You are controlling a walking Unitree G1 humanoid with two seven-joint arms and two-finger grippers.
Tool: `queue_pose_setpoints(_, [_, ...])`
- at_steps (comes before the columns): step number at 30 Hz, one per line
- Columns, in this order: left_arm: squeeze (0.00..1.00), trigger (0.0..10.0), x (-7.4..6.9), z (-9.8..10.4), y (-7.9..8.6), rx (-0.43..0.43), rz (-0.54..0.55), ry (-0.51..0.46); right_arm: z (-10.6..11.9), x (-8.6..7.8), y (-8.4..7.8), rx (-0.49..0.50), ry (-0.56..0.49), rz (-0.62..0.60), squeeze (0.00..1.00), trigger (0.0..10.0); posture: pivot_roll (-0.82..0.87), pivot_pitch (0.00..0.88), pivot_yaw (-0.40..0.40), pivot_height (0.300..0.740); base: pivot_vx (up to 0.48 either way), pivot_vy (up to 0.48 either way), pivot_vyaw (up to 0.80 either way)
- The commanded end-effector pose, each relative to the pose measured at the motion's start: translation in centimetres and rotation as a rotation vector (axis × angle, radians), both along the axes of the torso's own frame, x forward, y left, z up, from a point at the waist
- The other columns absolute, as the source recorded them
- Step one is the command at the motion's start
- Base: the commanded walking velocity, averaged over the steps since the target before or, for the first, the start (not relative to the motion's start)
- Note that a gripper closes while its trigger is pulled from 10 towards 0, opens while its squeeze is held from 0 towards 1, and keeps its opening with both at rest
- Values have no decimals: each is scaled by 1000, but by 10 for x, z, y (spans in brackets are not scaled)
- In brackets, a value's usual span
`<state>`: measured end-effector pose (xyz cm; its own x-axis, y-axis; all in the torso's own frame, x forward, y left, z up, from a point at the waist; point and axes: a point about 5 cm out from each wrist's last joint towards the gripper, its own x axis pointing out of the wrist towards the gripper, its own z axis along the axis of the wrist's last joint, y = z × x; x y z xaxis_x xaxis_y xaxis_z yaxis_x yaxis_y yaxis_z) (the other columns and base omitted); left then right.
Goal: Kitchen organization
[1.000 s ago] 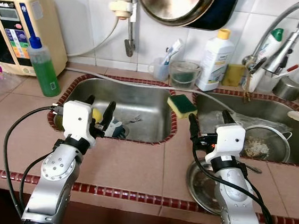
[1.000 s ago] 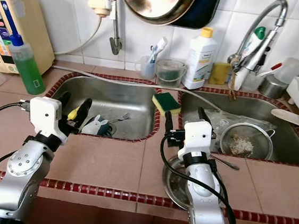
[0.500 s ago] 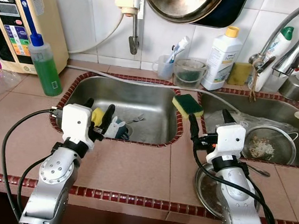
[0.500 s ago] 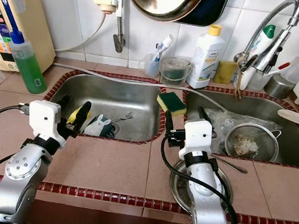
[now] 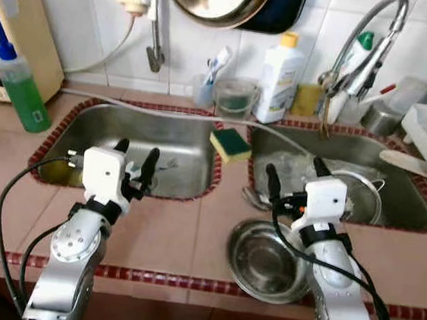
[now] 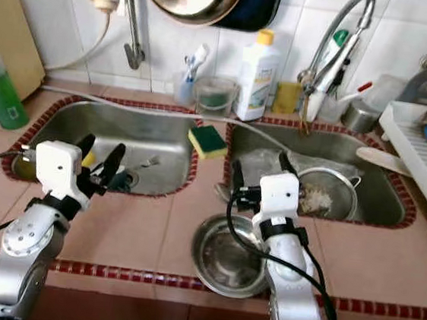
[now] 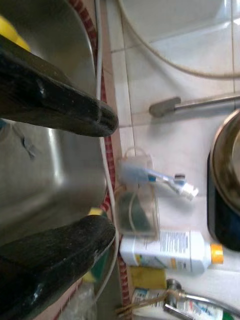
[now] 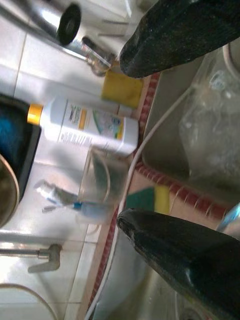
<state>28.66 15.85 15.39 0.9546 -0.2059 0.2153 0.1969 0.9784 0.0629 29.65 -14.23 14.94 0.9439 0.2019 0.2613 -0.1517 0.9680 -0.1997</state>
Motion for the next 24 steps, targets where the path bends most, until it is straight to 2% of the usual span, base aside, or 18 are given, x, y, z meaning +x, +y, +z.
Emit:
queue_pose_setpoints(1, [0,10000,-1,4,-5,-12,-17,-10,2,0,-5,-6,-6,-8,0,10000,-84,27,19,740,0,-390,0])
queue_pose_setpoints(4, [0,10000,-1,4,-5,-11,-16,-11,2,1,-5,-8,-7,-5,0,10000,-82,24,18,740,0,-305,0])
queue_pose_setpoints(7, [0,10000,-3,5,-3,-54,-11,-20,2,1,-3,-10,-7,6,0,10000,-81,22,16,740,0,0,0])
queue_pose_setpoints(12, [0,10000,-6,5,-3,-36,-26,-22,1,-1,-3,-15,-1,29,0,10000,-78,24,13,740,0,0,0])
queue_pose_setpoints(17, [0,10000,-16,2,-4,14,-111,-10,-8,-11,-5,-22,34,74,0,10000,-74,33,12,740,0,0,0])
queue_pose_setpoints(19, [0,10000,-24,-1,-7,54,-180,0,-14,-20,-4,-24,55,116,0,10000,-73,38,13,740,0,0,0])
queue_pose_setpoints(24, [0,10000,-35,-6,-10,120,-269,14,-22,-34,-4,-38,90,171,0,10000,-77,52,15,740,0,0,0])
